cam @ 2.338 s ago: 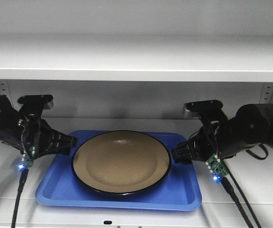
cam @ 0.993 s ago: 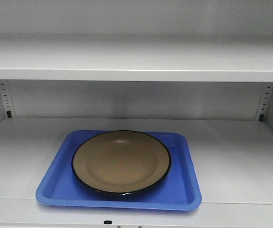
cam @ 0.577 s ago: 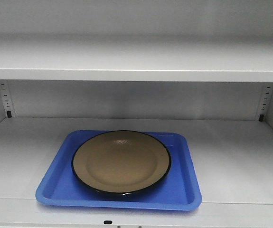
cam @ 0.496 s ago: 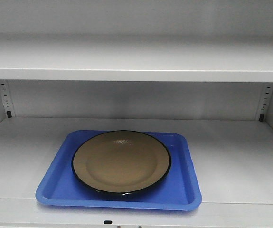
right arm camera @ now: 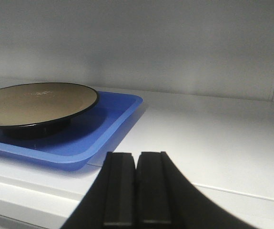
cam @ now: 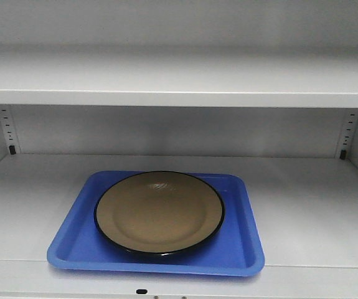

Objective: Place disk in tray to left cabinet

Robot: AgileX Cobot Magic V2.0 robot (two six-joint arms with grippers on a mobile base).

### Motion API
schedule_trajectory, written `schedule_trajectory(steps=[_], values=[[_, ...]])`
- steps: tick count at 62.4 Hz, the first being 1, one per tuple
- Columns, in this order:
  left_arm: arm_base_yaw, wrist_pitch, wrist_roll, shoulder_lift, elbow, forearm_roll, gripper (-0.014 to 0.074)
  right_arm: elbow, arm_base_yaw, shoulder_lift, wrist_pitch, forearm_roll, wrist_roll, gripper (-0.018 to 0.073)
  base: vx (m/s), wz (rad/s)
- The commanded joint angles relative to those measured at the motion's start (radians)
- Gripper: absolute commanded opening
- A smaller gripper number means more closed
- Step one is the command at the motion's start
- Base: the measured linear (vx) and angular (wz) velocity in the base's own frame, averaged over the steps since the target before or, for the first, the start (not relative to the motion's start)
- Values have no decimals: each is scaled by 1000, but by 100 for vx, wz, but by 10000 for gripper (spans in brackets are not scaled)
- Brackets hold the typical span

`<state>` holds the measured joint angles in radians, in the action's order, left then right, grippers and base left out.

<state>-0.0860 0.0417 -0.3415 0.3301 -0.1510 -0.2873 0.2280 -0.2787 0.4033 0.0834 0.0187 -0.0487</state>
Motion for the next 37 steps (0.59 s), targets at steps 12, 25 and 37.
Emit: schedule_trajectory(steps=[12, 25, 37], values=[[84, -42, -14, -273, 194, -2, -1, 31, 0, 12, 85, -11, -9, -3, 0, 0], [83, -119, -12, -354, 194, -12, -1, 31, 0, 12, 85, -11, -9, -3, 0, 0], [83, -117, -12, -355, 194, -12, -1, 31, 0, 12, 85, -11, -9, -3, 0, 0]])
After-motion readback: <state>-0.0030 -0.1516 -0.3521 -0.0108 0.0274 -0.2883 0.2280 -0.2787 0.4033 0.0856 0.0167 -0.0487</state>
